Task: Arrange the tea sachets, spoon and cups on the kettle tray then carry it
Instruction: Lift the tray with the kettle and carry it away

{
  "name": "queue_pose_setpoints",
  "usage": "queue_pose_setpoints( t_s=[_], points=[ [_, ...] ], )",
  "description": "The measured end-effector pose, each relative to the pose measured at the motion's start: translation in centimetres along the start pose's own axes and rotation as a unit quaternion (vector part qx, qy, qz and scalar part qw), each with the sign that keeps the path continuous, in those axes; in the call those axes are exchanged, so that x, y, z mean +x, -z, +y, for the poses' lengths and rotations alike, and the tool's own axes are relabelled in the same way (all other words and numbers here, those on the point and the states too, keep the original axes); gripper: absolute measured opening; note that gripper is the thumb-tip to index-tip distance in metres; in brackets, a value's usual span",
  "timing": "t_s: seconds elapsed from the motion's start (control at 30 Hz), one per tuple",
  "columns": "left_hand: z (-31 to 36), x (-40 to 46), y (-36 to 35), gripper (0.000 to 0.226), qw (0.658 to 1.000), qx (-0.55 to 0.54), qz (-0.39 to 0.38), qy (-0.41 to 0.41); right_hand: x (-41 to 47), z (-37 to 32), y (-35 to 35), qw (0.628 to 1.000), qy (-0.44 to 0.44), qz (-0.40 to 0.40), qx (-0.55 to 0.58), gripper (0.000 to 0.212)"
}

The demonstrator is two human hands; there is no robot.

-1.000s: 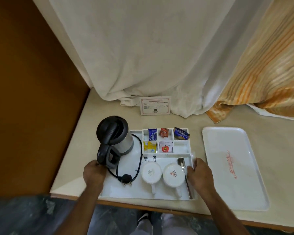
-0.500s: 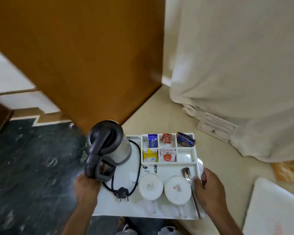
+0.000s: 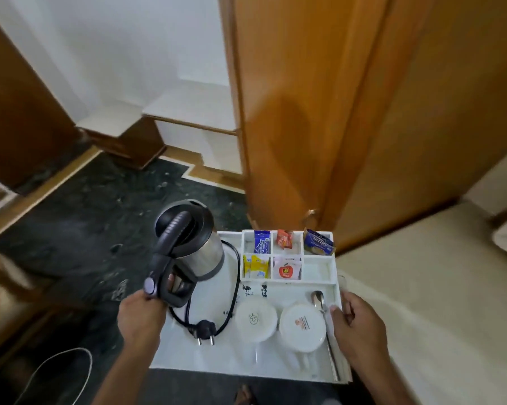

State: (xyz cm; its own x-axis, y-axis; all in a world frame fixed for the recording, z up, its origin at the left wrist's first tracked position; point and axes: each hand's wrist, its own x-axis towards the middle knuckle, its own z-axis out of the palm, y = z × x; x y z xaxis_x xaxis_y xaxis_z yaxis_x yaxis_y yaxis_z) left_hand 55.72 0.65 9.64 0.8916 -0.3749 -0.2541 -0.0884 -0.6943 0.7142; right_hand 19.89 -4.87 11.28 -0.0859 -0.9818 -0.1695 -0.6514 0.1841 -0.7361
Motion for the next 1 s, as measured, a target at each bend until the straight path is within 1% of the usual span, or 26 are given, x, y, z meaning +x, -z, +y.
queue_pose_setpoints(
  t_s=[0.07, 0.1, 0.2, 0.33, 0.43, 0.5, 0.6, 0.67, 0.77, 0.87, 0.9, 0.93, 1.0],
  points=[
    [0.5, 2.7, 2.0, 0.031, 1.000, -0.006, 0.023, -0.008, 0.9, -3.0, -3.0, 1.000, 0.010, -0.014, 0.006, 0.019],
    [0.5, 4.7, 3.0, 0.034, 0.999, 0.001, 0.043, -0.023, 1.5, -4.6, -4.6, 1.000, 0.009, -0.021, 0.007, 0.016],
    [1.0, 9.7, 5.0, 0.040, 0.998, 0.008, 0.062, -0.032, 3.6, -8.7, -8.3, 0.999, 0.013, -0.033, 0.008, 0.016],
    [2.6, 15.8, 5.4, 0.038, 0.996, 0.008, 0.085, -0.028, 7.9, -13.4, -13.2, 0.998, 0.019, -0.054, 0.006, 0.033],
    [4.8, 21.1, 4.6, 0.030, 0.996, 0.002, 0.086, -0.011, 12.5, -16.8, -17.0, 0.998, 0.019, -0.063, 0.012, 0.036],
    [6.7, 25.5, 3.4, 0.031, 0.996, -0.010, 0.089, -0.005, 16.3, -18.9, -19.9, 0.998, 0.022, -0.056, 0.036, 0.031],
    [10.7, 32.3, 1.4, 0.039, 0.996, 0.006, 0.085, -0.023, 22.6, -22.6, -23.9, 0.997, 0.030, -0.040, 0.053, 0.021],
    [13.6, 36.3, 0.3, 0.046, 0.995, 0.019, 0.089, -0.037, 27.1, -25.3, -26.0, 0.997, 0.030, -0.051, 0.043, 0.018],
    [18.2, 42.2, -0.9, 0.045, 0.994, 0.037, 0.080, -0.064, 32.6, -29.6, -28.8, 0.998, 0.012, -0.050, 0.042, 0.033],
    [22.5, 48.3, -2.6, 0.042, 0.997, 0.030, 0.059, -0.048, 38.2, -33.7, -31.1, 0.997, 0.009, -0.054, 0.047, 0.028],
    [23.7, 49.4, -3.0, 0.043, 0.997, 0.029, 0.057, -0.049, 39.3, -34.7, -31.5, 0.997, 0.003, -0.057, 0.046, 0.031],
    [25.1, 50.9, -3.6, 0.045, 0.997, 0.027, 0.051, -0.054, 40.7, -35.8, -32.0, 0.998, -0.003, -0.053, 0.043, 0.033],
    [28.5, 54.6, -5.0, 0.045, 0.997, 0.011, 0.036, -0.062, 44.3, -37.7, -33.4, 0.998, -0.009, -0.036, 0.051, 0.030]
  ],
)
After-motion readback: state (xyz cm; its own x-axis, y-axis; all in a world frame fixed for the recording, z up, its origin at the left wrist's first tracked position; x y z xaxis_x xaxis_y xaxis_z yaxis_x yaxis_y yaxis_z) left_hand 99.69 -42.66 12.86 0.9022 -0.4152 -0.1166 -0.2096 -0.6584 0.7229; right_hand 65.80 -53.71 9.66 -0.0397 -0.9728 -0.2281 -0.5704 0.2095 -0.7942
